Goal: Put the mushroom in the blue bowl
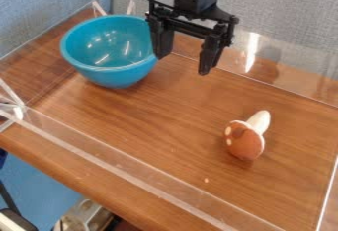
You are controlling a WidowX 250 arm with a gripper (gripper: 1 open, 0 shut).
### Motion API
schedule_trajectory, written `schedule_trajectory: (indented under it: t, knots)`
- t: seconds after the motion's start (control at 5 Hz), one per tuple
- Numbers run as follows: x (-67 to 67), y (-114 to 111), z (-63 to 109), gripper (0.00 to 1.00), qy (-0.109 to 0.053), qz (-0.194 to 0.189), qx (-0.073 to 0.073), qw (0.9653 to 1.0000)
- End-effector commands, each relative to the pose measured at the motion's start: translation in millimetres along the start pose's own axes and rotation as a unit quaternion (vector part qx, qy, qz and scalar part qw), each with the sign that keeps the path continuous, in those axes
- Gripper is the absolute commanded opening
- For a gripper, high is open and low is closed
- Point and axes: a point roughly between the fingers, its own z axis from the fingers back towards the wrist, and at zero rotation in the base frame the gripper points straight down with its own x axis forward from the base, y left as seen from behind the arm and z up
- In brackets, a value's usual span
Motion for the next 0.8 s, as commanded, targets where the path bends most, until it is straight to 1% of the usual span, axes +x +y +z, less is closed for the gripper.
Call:
schedule_trajectory:
  t: [0.0, 0.2, 0.4, 0.6]
  knots:
    - [3.9, -13.1, -5.3, 1.0, -0.001, -0.013, -0.003, 0.9999]
    - [7.6, -33.0, -19.2, 1.0, 0.003, -0.032, -0.009, 0.9994]
    - [10.0, -66.2, -39.5, 1.0, 0.01, -0.055, -0.01, 0.9984]
    - [11.1, -96.2, -64.6, 1.0, 0.012, -0.054, -0.006, 0.9985]
